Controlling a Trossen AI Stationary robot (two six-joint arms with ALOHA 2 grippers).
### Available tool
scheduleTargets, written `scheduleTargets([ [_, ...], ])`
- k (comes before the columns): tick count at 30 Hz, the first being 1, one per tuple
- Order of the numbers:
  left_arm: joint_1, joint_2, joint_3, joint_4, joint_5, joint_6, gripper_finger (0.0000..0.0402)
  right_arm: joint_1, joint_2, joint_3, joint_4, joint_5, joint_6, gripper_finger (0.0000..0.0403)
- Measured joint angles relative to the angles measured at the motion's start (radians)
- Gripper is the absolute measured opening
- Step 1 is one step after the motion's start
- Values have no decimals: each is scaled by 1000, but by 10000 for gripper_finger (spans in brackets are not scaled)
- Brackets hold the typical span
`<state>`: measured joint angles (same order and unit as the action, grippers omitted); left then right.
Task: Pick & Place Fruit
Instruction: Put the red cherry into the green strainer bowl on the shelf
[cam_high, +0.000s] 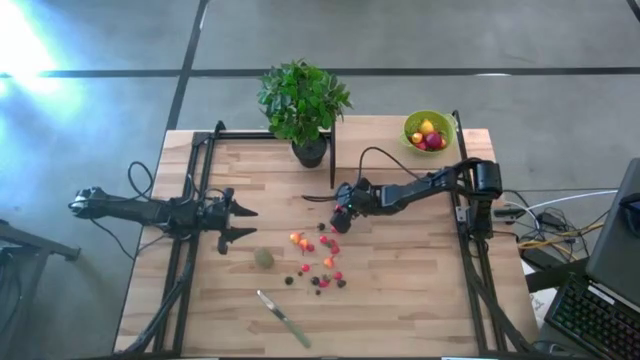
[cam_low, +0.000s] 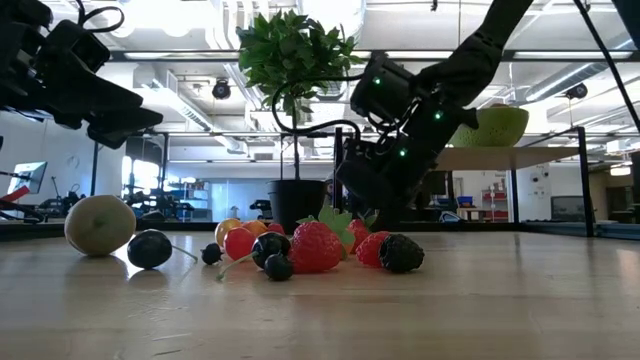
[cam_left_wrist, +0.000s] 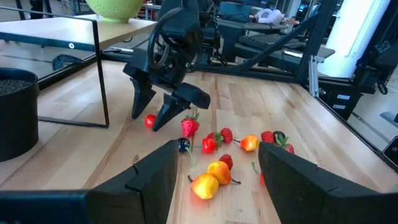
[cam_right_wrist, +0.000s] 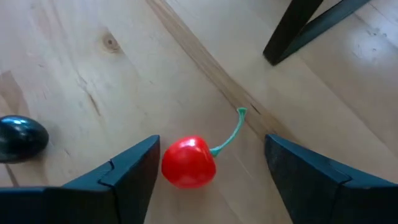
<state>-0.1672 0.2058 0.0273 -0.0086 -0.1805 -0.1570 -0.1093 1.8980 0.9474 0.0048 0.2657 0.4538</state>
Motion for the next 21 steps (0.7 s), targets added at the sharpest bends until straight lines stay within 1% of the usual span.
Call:
scheduleTargets([
  [5,0,0,0,0,0,0,229,0,-2,-1,1,0,10,235],
  [17,0,0,0,0,0,0,229,-1,-5,-2,-9,-26,33,115],
  [20,0,0,0,0,0,0,229,-1,-5,-2,-15,-29,33,97],
  [21,0,0,0,0,0,0,229,0,-6,-2,-17,-31,33,96],
])
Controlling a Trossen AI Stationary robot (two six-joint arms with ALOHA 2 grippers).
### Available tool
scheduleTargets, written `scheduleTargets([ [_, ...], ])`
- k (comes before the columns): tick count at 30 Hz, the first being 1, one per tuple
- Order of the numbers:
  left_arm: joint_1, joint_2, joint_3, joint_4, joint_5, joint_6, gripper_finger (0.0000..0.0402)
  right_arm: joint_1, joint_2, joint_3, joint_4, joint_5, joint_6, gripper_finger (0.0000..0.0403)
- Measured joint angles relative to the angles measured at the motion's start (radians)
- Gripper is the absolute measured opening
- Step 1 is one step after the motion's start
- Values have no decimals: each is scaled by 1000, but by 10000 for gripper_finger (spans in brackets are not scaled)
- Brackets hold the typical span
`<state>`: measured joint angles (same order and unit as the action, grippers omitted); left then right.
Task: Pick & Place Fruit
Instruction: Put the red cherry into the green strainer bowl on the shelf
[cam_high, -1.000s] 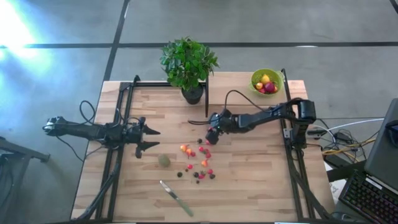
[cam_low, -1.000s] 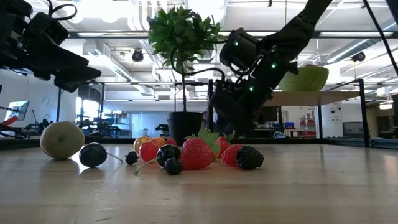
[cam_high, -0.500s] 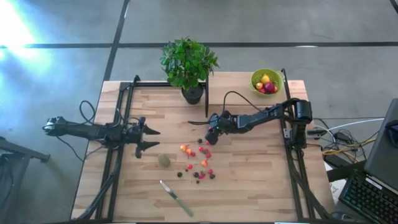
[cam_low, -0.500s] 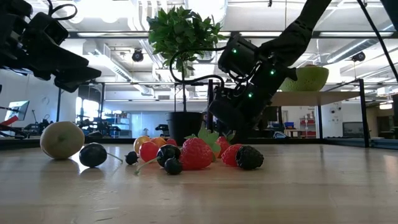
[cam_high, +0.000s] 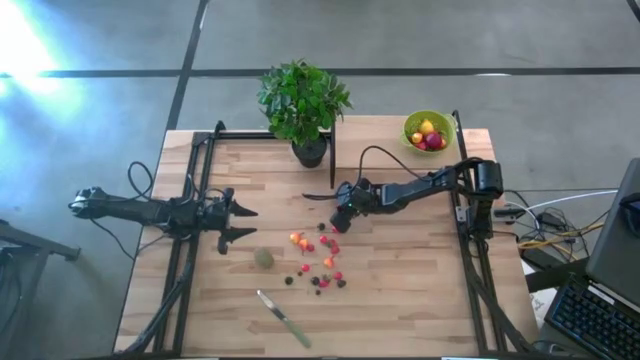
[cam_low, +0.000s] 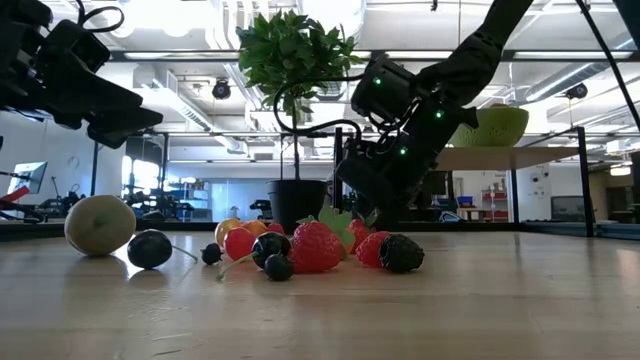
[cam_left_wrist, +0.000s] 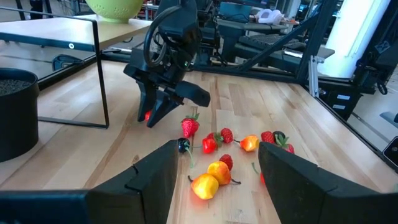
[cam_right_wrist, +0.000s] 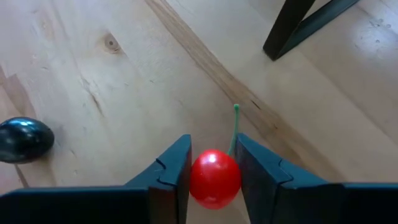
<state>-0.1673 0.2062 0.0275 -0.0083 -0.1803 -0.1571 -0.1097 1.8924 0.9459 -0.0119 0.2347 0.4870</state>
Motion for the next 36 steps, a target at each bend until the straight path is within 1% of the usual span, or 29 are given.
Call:
scheduleTargets([
  [3,0,0,0,0,0,0,229,0,0,0,-1,-1,0,96],
  [8,0,0,0,0,0,0,229,0,0,0,-4,-2,0,114],
  [12,0,0,0,0,0,0,229,0,-3,0,-10,-7,-13,104],
  [14,0,0,0,0,0,0,229,0,-13,-1,-21,-27,-14,96],
  [18,0,0,0,0,0,0,229,3,-54,-4,-67,-92,-13,96],
  [23,0,0,0,0,0,0,229,8,-155,-3,-131,-115,-33,111],
  [26,0,0,0,0,0,0,229,7,-231,-3,-190,-114,-47,108],
  [31,0,0,0,0,0,0,229,7,-406,-3,-286,-116,-95,98],
  [34,0,0,0,0,0,0,229,6,-526,-3,-332,-109,-103,109],
  [36,0,0,0,0,0,0,229,0,-607,-2,-362,-76,-106,116],
])
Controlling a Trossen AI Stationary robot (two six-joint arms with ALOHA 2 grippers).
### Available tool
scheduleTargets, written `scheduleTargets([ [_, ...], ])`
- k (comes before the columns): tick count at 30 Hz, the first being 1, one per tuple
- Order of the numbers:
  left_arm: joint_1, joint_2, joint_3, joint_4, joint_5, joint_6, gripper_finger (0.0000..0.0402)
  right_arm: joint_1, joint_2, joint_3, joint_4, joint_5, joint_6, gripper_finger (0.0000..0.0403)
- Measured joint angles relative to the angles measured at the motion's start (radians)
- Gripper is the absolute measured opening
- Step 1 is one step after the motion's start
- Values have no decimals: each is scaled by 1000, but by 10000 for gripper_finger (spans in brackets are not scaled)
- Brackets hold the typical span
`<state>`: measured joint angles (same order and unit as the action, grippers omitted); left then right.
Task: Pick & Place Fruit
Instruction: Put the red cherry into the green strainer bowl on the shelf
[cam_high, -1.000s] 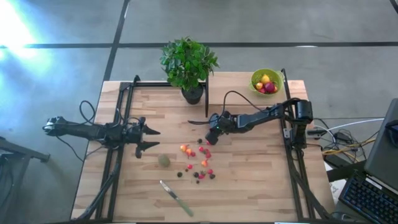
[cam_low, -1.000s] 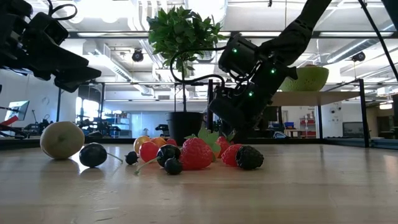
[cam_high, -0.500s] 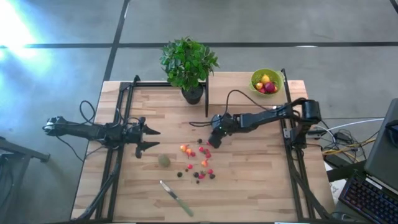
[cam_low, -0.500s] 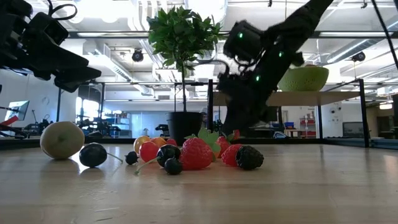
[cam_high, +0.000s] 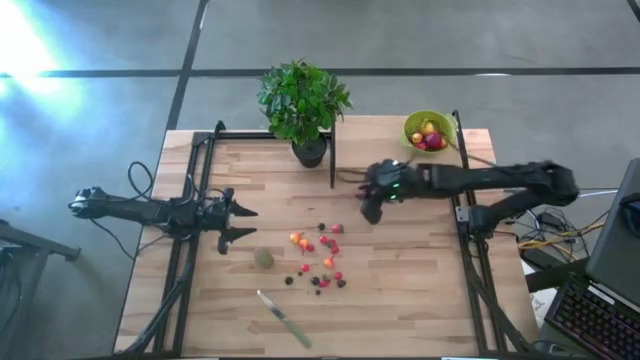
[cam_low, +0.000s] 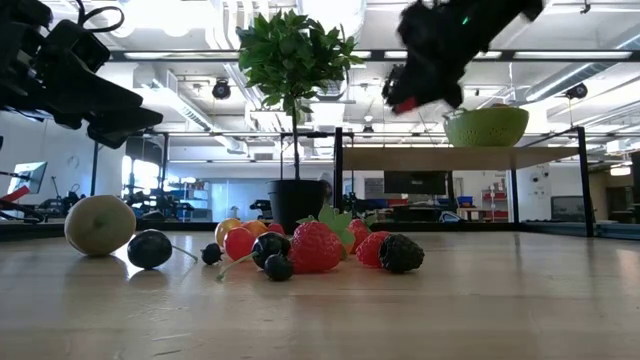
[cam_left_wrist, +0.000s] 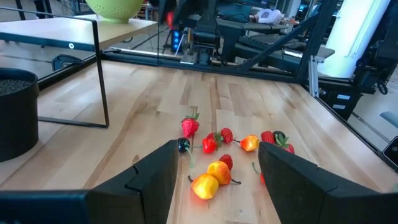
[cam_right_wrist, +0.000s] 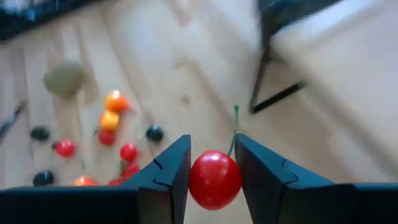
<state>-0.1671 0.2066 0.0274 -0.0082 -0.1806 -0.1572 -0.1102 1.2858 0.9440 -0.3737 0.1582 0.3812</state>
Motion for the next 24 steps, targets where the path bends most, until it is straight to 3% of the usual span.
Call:
scheduleTargets([
  [11,0,0,0,0,0,0,229,-86,-316,0,-100,291,-128,100],
  [17,0,0,0,0,0,0,229,-186,-354,0,-153,365,-152,121],
  [24,0,0,0,0,0,0,229,-324,-327,0,-215,369,-157,97],
])
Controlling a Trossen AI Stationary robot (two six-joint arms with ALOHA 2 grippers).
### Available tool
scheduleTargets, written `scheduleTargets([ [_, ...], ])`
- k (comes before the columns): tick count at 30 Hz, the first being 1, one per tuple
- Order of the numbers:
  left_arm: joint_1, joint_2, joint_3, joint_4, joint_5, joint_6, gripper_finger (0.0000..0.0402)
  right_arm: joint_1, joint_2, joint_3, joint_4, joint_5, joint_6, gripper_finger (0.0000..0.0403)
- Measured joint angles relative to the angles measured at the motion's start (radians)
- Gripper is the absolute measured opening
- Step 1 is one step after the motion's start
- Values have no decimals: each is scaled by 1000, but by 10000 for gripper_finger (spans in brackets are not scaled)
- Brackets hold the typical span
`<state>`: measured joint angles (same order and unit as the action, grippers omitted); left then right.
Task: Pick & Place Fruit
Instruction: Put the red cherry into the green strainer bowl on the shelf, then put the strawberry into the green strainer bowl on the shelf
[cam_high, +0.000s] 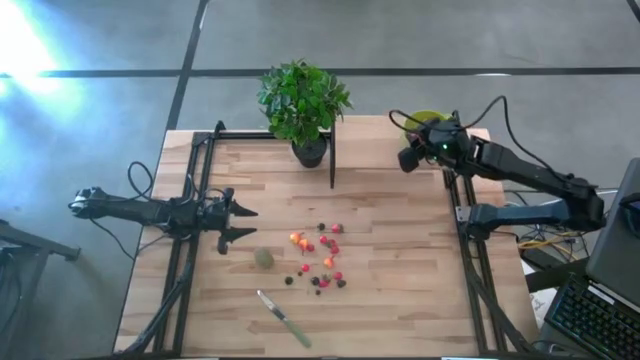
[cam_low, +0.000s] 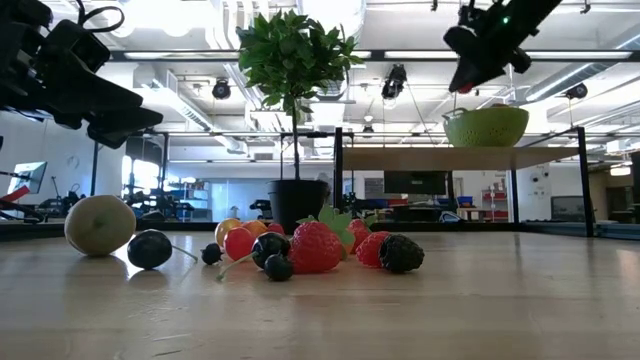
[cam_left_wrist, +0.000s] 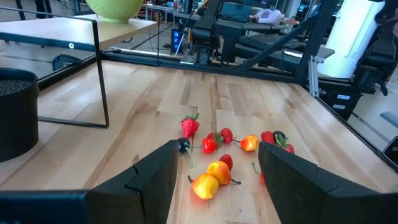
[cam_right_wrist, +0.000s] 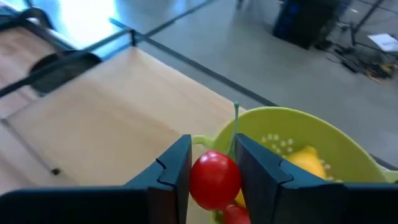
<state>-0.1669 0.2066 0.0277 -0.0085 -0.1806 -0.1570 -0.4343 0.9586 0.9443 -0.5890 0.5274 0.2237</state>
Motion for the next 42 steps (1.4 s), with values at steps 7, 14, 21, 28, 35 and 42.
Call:
scheduleTargets([
  [7,0,0,0,0,0,0,229,-97,19,0,-14,-1,-14,121],
  [14,0,0,0,0,0,0,229,-151,27,0,-68,-3,-13,104],
  [21,0,0,0,0,0,0,229,-160,27,0,-70,-4,-14,120],
  [28,0,0,0,0,0,0,229,-160,27,0,-70,-3,-1,182],
  [35,0,0,0,0,0,0,229,-159,25,18,-51,-12,10,209],
  [42,0,0,0,0,0,0,229,-75,23,89,9,-260,14,201],
])
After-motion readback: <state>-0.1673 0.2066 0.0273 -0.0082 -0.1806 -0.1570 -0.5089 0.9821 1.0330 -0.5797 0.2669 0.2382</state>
